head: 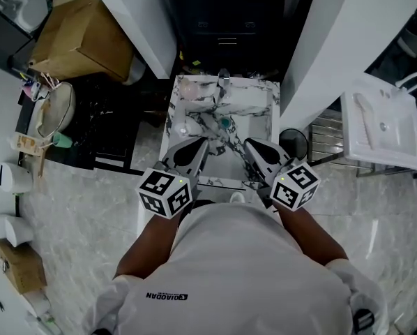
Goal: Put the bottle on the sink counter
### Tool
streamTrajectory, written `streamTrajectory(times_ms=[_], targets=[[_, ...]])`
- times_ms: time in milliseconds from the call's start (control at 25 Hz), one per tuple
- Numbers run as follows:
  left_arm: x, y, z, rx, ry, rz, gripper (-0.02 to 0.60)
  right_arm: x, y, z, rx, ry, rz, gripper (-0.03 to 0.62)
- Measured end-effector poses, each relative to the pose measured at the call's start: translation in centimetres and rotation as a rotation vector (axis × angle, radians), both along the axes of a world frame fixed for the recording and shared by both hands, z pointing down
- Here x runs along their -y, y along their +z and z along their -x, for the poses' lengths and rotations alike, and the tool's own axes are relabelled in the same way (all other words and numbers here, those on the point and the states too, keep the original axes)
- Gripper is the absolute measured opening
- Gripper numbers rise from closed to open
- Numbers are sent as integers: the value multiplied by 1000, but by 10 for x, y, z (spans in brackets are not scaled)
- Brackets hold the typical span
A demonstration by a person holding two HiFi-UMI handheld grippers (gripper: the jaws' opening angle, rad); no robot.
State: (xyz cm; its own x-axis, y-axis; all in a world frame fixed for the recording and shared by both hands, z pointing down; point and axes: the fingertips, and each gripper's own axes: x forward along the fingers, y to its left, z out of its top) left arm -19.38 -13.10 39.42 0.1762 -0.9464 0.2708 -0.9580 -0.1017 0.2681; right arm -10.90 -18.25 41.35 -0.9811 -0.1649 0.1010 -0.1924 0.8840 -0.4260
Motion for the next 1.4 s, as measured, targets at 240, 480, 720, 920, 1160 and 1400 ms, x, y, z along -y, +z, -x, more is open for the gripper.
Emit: streamTrajectory(times_ms=[240, 480, 720, 920, 1160, 1400], targets=[[-4, 4, 6, -12, 21, 9, 15, -9, 0, 5, -11, 20, -3, 40], [-23, 11, 15, -37, 79, 31, 15, -30, -2, 20, -35, 56, -3, 40], [-48, 11, 29, -56, 124, 30, 15, -53, -1, 28, -60, 122, 12, 40], [-74, 8, 37, -69, 169, 21, 15, -82, -4, 39, -76, 147, -4, 40], [-110, 7, 40, -79, 214, 10, 15, -121, -7, 54, -91, 162, -31, 40], [-141, 9, 41, -91, 255, 4, 15, -157, -5, 62, -110, 185, -43, 40]])
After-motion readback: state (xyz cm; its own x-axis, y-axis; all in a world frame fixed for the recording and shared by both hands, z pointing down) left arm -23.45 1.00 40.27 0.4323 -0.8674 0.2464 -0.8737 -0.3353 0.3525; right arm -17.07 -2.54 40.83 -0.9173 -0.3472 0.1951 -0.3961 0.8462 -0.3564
